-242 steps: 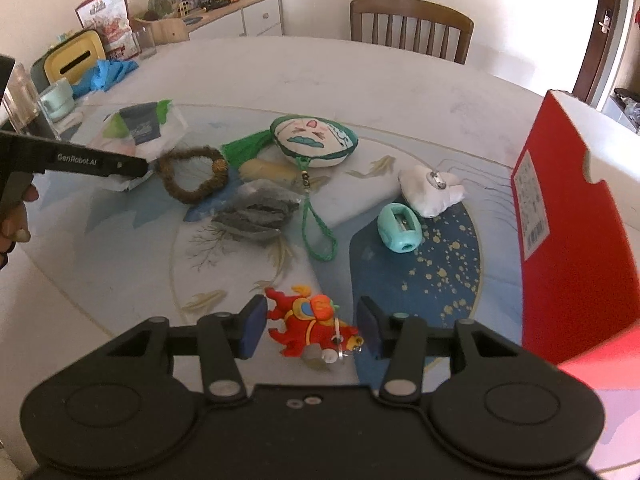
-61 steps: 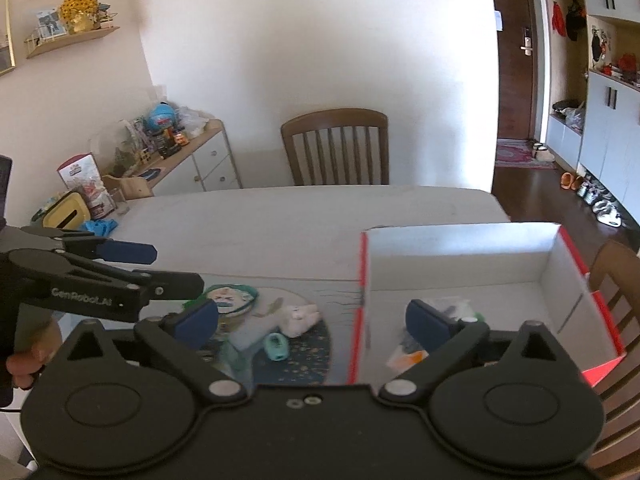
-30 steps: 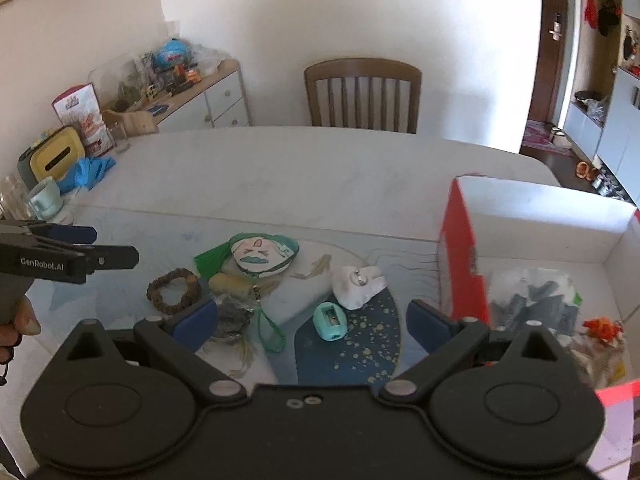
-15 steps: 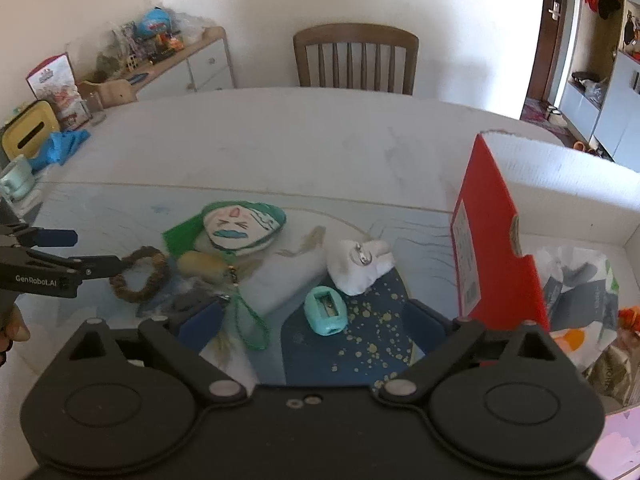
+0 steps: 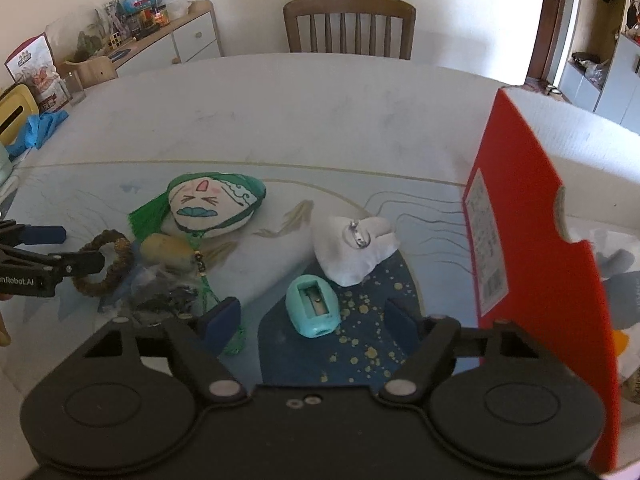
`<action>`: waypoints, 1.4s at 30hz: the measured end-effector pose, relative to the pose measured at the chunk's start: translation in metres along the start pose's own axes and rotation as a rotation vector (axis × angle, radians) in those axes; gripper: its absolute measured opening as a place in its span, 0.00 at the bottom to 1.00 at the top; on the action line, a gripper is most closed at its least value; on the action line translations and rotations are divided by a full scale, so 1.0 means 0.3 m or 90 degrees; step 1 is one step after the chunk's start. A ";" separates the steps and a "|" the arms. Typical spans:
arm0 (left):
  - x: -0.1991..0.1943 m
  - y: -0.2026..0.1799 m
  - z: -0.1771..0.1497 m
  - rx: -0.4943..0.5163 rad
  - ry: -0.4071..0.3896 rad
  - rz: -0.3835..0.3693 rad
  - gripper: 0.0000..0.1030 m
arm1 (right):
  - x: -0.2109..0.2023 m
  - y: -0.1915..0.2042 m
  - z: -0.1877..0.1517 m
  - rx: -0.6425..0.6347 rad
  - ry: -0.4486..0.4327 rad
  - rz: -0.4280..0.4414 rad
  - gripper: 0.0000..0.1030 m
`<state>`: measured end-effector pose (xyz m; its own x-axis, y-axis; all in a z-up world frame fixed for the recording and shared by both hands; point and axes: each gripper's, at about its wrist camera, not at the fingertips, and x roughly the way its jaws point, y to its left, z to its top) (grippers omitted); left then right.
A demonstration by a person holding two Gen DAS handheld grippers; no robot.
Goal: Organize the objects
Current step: 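Move left tool to the brown bead bracelet while right tool moves to the teal sharpener, then close left tool on the bead bracelet while right tool grasps the teal sharpener, then carry the bracelet with left tool while right tool carries the sharpener into red box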
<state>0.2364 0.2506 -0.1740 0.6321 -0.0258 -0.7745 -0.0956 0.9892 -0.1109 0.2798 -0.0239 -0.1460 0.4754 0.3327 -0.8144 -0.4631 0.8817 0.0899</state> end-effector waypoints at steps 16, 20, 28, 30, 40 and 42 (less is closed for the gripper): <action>-0.010 -0.054 0.016 0.043 0.005 -0.019 0.32 | 0.047 0.007 -0.015 -0.006 0.011 0.004 0.41; -0.014 -0.064 0.015 0.043 0.015 -0.016 0.24 | 0.051 0.018 -0.009 -0.007 0.011 0.002 0.37; -0.021 -0.104 0.007 0.059 0.032 -0.021 0.09 | 0.040 0.045 -0.029 -0.016 0.006 -0.003 0.27; -0.033 -0.111 0.006 0.057 0.029 -0.020 0.08 | 0.025 0.041 -0.034 -0.011 0.000 0.000 0.27; -0.129 -0.152 0.011 0.056 0.005 -0.032 0.07 | -0.088 0.051 -0.057 0.000 -0.022 0.033 0.27; -0.153 -0.163 0.014 0.054 -0.001 -0.036 0.07 | -0.124 0.056 -0.058 -0.002 -0.030 0.041 0.27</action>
<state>0.2152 0.2038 -0.1305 0.6355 -0.0813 -0.7678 0.0052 0.9949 -0.1011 0.2415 -0.0273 -0.1241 0.4789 0.4049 -0.7789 -0.4967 0.8566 0.1399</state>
